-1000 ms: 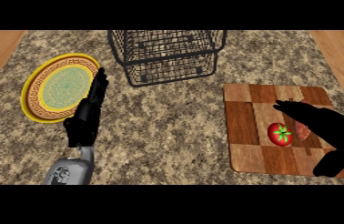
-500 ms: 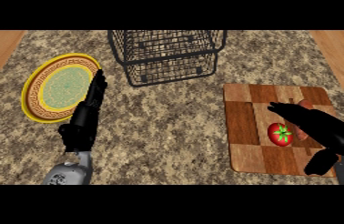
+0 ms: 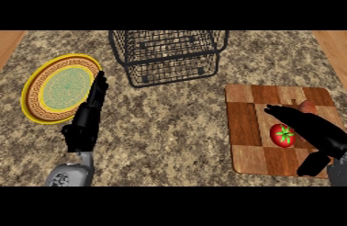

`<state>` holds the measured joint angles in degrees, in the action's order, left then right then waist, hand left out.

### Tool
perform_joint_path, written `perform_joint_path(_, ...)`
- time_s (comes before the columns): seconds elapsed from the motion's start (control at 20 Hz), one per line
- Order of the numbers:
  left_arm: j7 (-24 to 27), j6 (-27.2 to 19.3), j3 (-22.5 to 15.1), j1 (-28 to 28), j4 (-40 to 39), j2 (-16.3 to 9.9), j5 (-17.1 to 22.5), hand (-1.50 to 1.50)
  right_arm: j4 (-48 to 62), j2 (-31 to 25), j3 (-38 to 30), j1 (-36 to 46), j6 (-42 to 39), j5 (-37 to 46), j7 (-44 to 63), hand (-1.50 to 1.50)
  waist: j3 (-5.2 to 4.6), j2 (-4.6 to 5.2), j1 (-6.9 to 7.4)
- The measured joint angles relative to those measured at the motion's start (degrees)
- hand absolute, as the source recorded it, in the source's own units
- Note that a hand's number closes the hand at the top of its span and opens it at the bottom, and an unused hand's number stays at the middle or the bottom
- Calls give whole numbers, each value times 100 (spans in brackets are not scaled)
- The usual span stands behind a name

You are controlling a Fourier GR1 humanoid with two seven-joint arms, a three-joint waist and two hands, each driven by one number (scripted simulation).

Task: Pick the tomato from the cutting board and place it in the tiered basket

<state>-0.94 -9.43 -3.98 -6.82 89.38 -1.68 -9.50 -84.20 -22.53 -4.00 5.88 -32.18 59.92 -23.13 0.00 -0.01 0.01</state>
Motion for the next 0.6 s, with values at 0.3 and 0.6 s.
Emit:
perform_joint_path(0.3,-194,32,43,-128,32,16,19,0,198,199,38,-20,883,198,-176,150,-3,-2,1)
perform_joint_path(0.6,-153,61,-9,-185,-66,-16,46,0,82,915,845,447,1160,1330,1090,150,-76,-24,99)
